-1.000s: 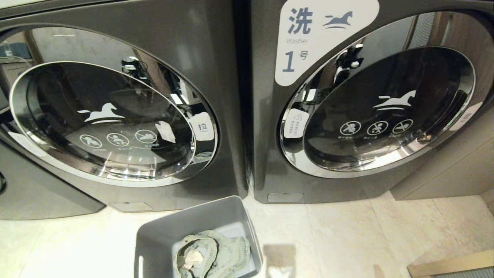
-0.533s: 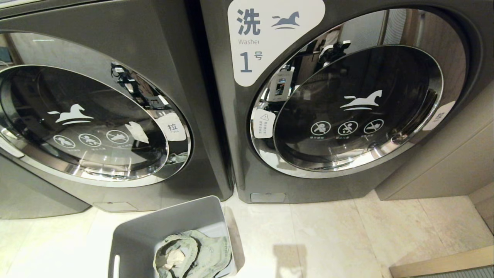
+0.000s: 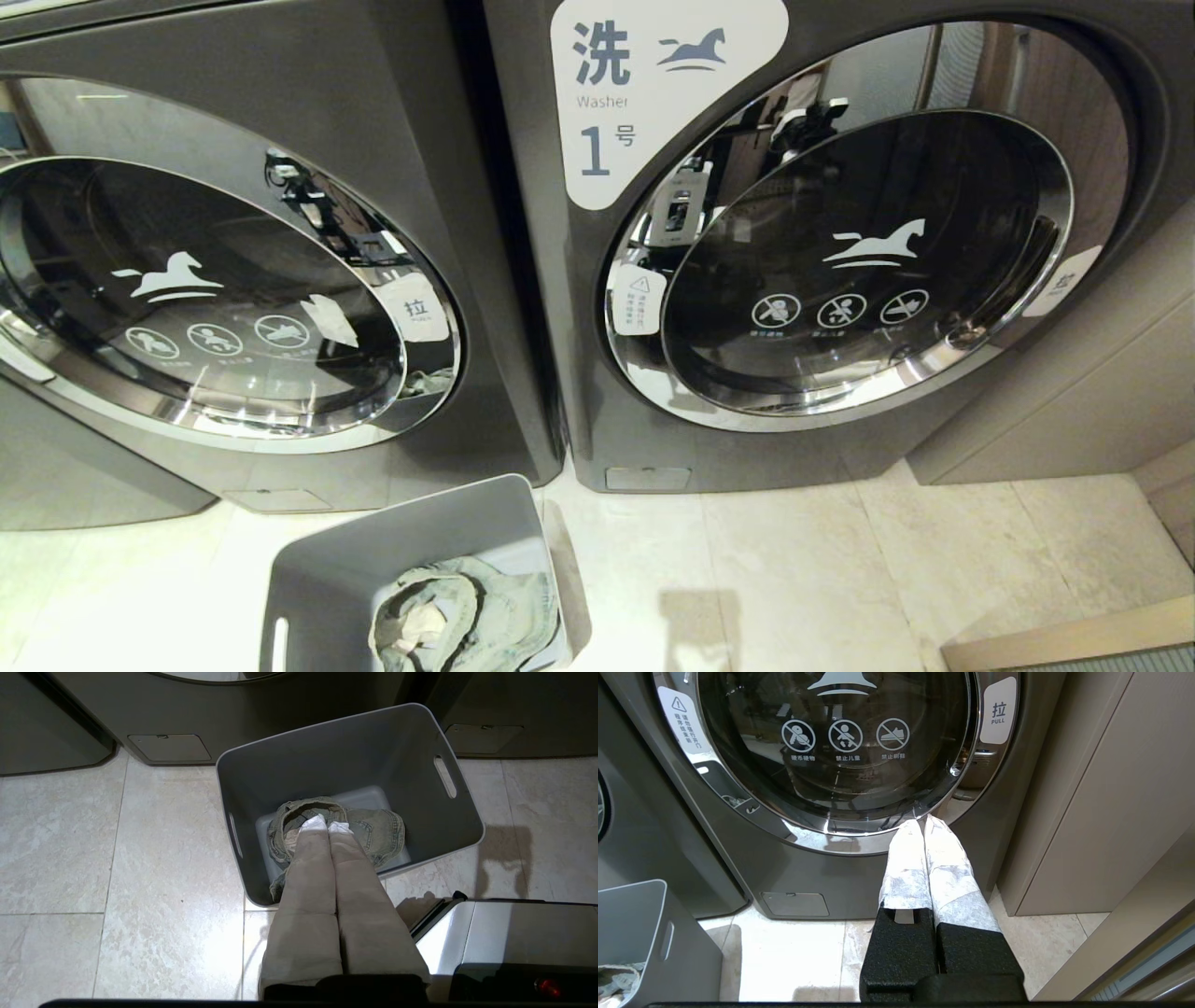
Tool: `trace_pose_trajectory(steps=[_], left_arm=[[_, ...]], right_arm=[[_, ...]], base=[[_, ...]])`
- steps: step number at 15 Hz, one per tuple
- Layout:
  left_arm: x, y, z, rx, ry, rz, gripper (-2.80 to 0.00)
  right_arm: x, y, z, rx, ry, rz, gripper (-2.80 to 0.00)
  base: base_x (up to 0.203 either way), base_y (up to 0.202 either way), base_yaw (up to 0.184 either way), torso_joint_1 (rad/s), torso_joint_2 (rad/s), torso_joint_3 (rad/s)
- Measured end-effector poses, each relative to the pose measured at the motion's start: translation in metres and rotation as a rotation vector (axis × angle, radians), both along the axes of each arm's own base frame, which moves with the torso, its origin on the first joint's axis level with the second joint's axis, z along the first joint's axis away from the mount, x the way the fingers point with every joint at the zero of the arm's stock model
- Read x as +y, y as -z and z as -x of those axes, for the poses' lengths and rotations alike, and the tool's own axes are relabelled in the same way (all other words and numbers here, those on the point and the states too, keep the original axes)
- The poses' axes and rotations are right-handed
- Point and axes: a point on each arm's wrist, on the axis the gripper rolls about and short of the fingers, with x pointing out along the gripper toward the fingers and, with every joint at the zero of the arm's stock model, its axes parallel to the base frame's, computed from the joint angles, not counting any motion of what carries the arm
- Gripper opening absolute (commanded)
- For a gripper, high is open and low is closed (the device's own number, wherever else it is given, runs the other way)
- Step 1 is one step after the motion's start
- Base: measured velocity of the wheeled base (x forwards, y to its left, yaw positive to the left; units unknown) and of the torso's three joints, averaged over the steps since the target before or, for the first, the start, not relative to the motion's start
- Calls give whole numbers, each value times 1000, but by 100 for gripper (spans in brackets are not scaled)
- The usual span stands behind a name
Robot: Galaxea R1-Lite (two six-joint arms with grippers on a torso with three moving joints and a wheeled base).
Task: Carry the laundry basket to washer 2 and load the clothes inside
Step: Open the lid of the washing machine
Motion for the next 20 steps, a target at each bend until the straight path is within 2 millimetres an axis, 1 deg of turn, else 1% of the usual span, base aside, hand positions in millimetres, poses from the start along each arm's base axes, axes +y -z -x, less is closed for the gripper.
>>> trace_pose_trajectory(steps=[4,11,20], left_arm=[[0,0,-1,8,4,-4,-280],[0,2,5,-70,-1,-3,-280],[0,2,6,-79,1,-7,-280]], right_arm=[[0,0,0,0,0,0,-280],[0,0,0,0,0,0,-280],[0,0,0,0,0,-1,-280]], base=[[0,0,0,0,0,0],[0,0,0,0,0,0],[0,0,0,0,0,0]])
